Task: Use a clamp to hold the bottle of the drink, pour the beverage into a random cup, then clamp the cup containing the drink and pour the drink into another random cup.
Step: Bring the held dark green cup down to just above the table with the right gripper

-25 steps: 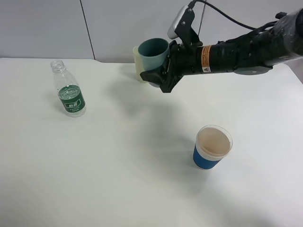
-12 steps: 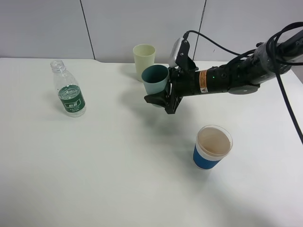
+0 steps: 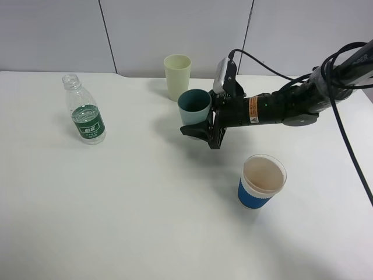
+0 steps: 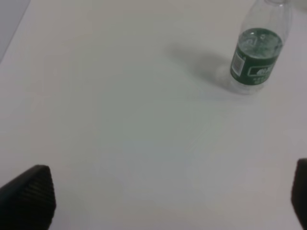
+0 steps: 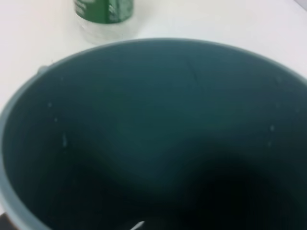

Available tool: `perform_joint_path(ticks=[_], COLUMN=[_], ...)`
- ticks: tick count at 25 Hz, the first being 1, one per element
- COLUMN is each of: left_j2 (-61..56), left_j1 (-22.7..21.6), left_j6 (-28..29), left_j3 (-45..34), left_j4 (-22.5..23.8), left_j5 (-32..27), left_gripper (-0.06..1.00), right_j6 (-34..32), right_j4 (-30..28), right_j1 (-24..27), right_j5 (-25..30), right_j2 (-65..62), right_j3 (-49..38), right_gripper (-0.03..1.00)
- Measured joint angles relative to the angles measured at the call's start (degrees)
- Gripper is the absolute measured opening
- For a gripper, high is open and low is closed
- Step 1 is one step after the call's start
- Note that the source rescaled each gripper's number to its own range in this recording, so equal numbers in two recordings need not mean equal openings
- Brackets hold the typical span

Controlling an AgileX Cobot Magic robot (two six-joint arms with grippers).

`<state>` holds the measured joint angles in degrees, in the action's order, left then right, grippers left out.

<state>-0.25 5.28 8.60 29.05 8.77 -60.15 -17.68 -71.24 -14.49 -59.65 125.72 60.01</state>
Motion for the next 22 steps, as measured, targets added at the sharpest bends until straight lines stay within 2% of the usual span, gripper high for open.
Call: perform_joint_path(ticks=[7,22], left_j2=[0.0,0.0], left_j1=[0.0,0.0], left_j6=[0.0,0.0], left_j3=[0.0,0.0], left_j4=[0.0,0.0], left_j5=[0.0,0.0], left_gripper=[1.00,1.00], right_j6=[0.5,3.0], right_j4=[0.3,1.6], right_j1=[2.5,4.3], right_j5=[-5.8,-7.9], right_j2=[2.1,7.1], right_j3=[0.0,0.1], right_gripper=[0.00,0.00])
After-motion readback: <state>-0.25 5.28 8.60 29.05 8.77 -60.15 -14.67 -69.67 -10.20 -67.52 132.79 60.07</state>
